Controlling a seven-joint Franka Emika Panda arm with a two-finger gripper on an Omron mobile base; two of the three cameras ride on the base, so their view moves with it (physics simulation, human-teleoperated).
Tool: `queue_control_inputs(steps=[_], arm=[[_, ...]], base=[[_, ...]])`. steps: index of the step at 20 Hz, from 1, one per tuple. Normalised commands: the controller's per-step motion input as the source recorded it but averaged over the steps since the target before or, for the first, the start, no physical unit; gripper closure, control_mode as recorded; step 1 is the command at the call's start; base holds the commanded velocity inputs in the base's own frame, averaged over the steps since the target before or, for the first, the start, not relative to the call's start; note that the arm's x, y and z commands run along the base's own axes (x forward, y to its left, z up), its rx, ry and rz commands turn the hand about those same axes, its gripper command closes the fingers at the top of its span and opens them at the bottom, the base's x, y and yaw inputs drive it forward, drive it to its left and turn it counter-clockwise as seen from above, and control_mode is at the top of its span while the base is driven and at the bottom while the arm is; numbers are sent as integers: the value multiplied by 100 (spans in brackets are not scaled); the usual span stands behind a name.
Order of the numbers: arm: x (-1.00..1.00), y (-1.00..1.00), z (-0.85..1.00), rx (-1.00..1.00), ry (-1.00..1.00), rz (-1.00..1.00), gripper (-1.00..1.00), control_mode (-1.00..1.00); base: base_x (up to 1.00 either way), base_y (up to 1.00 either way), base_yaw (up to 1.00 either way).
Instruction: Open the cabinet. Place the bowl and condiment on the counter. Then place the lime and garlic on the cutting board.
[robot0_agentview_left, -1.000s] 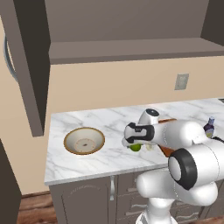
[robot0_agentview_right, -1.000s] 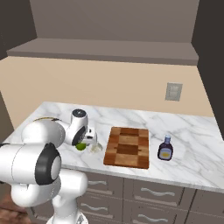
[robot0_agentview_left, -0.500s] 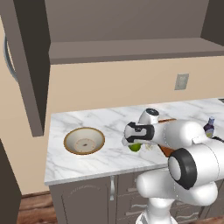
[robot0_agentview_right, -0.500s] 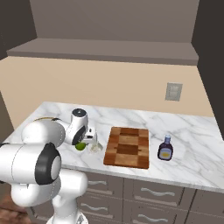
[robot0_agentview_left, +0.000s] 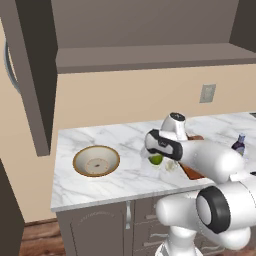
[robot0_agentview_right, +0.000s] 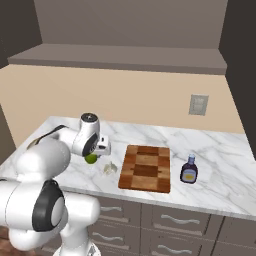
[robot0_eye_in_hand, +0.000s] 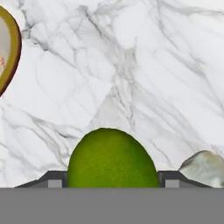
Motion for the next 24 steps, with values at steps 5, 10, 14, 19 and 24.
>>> queue_control_inputs(steps=[5, 10, 14, 19, 24], arm=[[5, -27, 47, -1, 0, 0, 100, -100], [33, -65, 5, -4, 1, 0, 100, -100], [41, -74, 1, -1, 0, 0, 100, -100], [27, -69, 13, 0, 0, 0, 100, -100], [11, -41, 2, 0, 0, 0, 100, -100]], base=[[0, 0, 0], [0, 0, 0], [0, 0, 0], [0, 0, 0], [0, 0, 0]])
